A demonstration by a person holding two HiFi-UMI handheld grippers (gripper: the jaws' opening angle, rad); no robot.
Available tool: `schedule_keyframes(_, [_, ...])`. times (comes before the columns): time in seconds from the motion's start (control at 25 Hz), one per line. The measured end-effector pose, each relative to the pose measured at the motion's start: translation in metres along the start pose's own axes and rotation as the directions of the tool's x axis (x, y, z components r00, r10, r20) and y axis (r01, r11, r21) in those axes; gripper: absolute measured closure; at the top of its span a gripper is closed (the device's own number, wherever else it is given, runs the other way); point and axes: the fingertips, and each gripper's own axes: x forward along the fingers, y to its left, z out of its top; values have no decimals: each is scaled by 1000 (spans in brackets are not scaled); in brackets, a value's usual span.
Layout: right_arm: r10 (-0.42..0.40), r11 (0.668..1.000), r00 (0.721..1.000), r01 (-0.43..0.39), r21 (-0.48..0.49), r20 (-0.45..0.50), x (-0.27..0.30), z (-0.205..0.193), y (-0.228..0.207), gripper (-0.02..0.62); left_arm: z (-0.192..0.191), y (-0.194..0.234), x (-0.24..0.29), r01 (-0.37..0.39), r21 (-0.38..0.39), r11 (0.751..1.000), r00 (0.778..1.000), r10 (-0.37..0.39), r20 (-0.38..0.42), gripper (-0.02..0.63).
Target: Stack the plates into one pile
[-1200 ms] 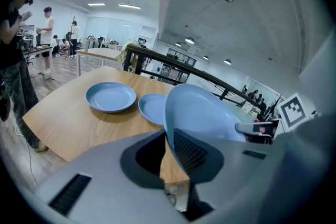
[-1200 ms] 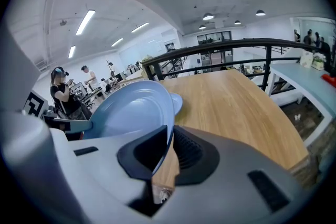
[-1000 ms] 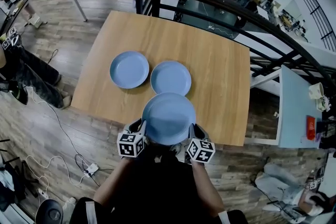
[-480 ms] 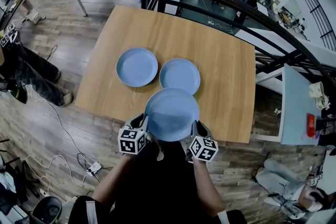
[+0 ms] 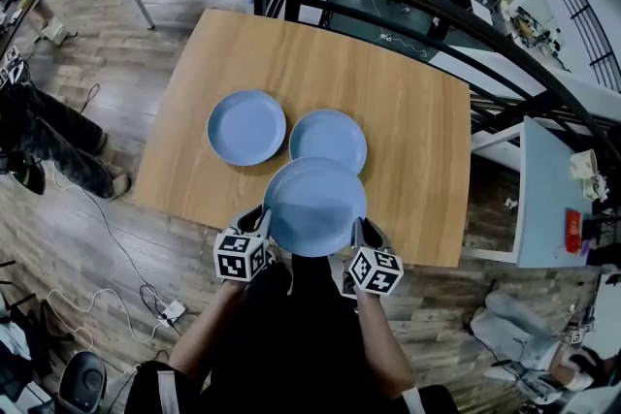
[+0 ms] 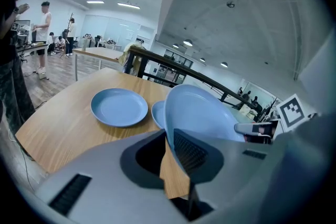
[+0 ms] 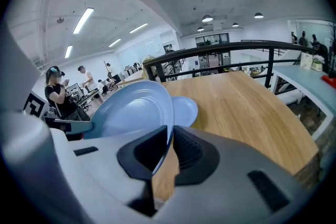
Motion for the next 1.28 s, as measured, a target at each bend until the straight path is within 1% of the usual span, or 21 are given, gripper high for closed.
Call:
schedule_keyframes(0.8, [34, 999, 997, -34, 3, -76, 82, 49, -42, 541, 37, 5, 91, -43, -28, 999, 997, 41, -61, 543])
schedule_keyframes(1.08, [44, 999, 993, -42, 14, -111, 105, 53, -55, 541, 41, 8, 117, -61, -27, 998, 994, 58, -90, 543])
schedule_keyframes(1.28, [51, 999, 989, -49, 18, -140, 126, 55, -61, 541, 41, 15, 135, -81, -43, 996, 991, 76, -113, 543])
